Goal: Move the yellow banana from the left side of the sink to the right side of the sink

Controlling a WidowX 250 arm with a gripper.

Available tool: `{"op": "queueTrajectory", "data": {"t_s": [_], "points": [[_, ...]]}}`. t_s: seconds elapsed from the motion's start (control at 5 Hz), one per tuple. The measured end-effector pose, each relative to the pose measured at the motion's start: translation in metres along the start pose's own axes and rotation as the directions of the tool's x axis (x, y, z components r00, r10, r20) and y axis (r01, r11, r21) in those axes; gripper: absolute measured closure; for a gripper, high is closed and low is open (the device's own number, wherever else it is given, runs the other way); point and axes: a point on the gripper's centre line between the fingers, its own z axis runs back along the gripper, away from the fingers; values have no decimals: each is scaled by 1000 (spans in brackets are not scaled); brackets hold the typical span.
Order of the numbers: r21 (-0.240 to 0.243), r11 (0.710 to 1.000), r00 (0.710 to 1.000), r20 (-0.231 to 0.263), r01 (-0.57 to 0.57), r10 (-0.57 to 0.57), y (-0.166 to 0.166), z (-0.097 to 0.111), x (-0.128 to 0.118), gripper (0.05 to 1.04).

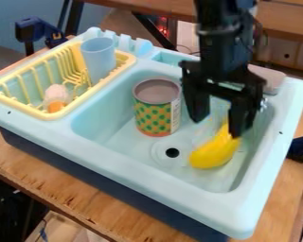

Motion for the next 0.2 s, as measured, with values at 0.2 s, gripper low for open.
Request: {"op": "queueTrajectory", "data": {"t_s": [0.2], "points": [[83,996,997,-70,-10,16,9,24,-18,83]]}}
